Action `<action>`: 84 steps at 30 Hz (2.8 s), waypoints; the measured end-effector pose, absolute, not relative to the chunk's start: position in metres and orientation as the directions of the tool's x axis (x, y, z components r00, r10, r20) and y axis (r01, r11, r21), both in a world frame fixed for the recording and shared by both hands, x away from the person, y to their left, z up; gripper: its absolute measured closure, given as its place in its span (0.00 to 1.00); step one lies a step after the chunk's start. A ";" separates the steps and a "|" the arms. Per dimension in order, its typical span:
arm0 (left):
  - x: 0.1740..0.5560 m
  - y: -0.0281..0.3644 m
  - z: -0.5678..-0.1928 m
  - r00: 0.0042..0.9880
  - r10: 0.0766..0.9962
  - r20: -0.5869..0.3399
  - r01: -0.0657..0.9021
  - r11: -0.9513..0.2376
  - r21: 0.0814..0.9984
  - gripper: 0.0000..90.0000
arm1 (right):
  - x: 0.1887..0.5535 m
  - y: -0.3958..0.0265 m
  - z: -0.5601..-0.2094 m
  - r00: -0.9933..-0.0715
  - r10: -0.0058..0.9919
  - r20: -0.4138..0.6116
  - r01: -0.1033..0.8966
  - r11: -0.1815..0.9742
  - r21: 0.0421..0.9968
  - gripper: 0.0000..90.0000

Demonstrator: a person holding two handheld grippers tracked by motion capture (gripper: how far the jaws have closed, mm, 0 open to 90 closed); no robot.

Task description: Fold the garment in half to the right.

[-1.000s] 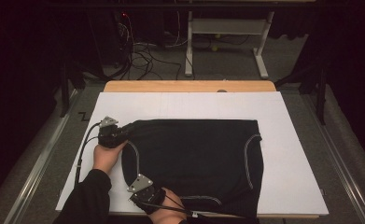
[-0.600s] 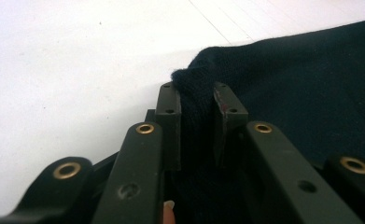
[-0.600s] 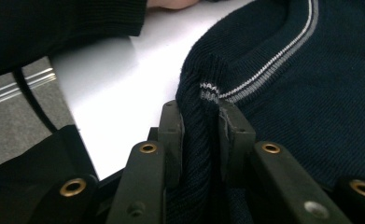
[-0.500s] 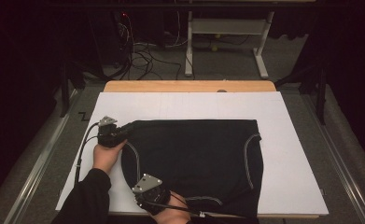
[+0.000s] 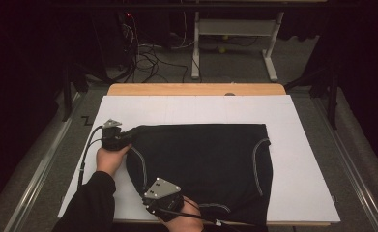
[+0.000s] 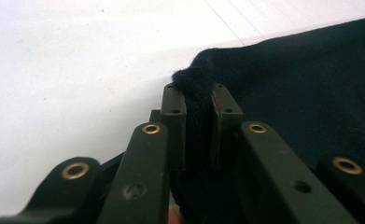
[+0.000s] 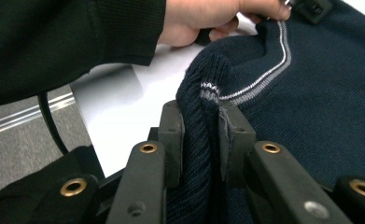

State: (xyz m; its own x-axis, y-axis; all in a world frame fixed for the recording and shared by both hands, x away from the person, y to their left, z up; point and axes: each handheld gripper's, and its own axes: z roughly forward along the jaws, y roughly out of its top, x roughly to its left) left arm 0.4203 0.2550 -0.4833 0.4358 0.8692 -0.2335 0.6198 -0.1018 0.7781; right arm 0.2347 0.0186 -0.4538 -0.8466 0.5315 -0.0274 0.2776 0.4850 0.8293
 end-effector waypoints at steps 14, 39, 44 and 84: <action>0.416 0.244 -0.447 0.372 0.895 -0.247 0.590 -0.022 0.807 0.84 | 0.231 0.006 -0.439 -0.846 0.533 -0.024 0.239 0.418 0.877 0.83; 0.417 0.253 -0.433 0.318 0.918 -0.236 0.585 0.006 0.811 0.84 | 0.232 0.021 -0.425 -0.846 0.529 -0.060 0.194 0.410 0.891 0.83; 0.415 0.268 -0.433 0.307 0.923 -0.231 0.580 0.011 0.815 0.84 | 0.230 0.036 -0.428 -0.852 0.520 -0.059 0.192 0.415 0.889 0.83; 0.398 0.276 -0.403 0.289 0.944 -0.157 0.582 -0.043 0.812 0.84 | 0.221 0.043 -0.412 -0.869 0.489 -0.074 0.131 0.372 0.919 0.83</action>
